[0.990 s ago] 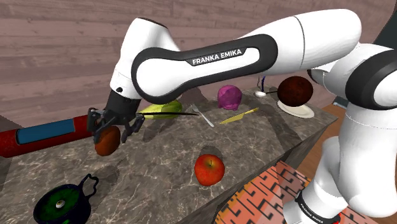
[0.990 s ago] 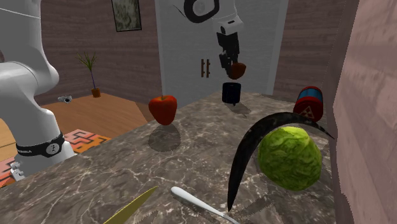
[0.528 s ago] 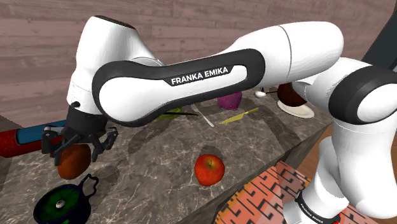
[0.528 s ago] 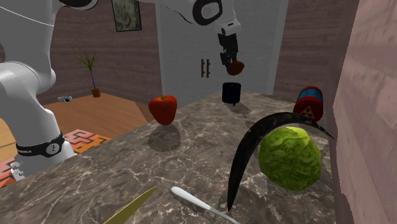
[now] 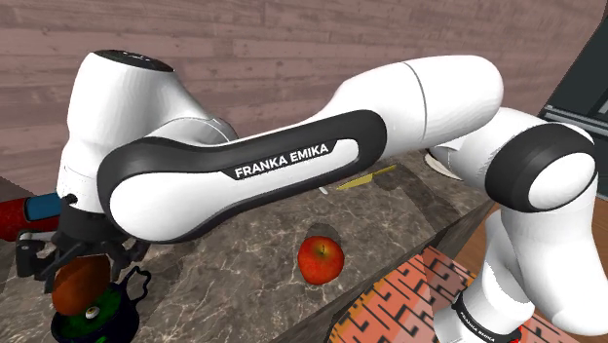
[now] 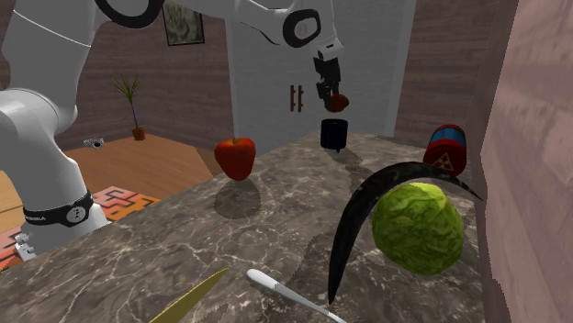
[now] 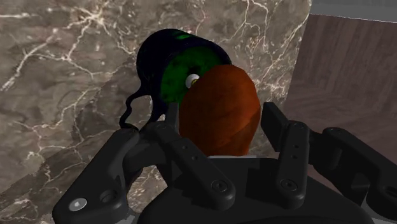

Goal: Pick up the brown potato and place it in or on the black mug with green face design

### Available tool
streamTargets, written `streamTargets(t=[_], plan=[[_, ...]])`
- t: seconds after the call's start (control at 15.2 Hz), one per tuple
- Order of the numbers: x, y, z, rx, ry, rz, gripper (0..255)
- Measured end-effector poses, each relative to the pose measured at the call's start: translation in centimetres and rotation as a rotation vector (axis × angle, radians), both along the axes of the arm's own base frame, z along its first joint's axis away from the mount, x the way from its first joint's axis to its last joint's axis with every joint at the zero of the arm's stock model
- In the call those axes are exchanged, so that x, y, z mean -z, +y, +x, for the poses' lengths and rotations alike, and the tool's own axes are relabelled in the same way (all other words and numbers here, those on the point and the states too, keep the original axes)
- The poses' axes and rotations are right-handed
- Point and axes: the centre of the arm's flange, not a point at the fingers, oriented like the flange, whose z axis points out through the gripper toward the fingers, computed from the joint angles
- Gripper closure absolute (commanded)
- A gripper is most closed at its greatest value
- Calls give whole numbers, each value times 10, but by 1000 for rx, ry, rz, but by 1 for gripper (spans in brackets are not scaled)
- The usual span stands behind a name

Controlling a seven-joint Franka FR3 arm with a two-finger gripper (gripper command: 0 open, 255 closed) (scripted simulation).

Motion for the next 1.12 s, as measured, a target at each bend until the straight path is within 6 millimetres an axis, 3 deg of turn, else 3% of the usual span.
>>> streamTargets(t=[0.46, 0.99, 1.06, 1.12], plan=[[34, 1, 0, 0, -3, 3, 255], [41, 2, -2, -1, -13, 16, 255], [41, 2, -1, -1, -13, 16, 0], [44, 2, 1, -1, -8, 11, 0]])
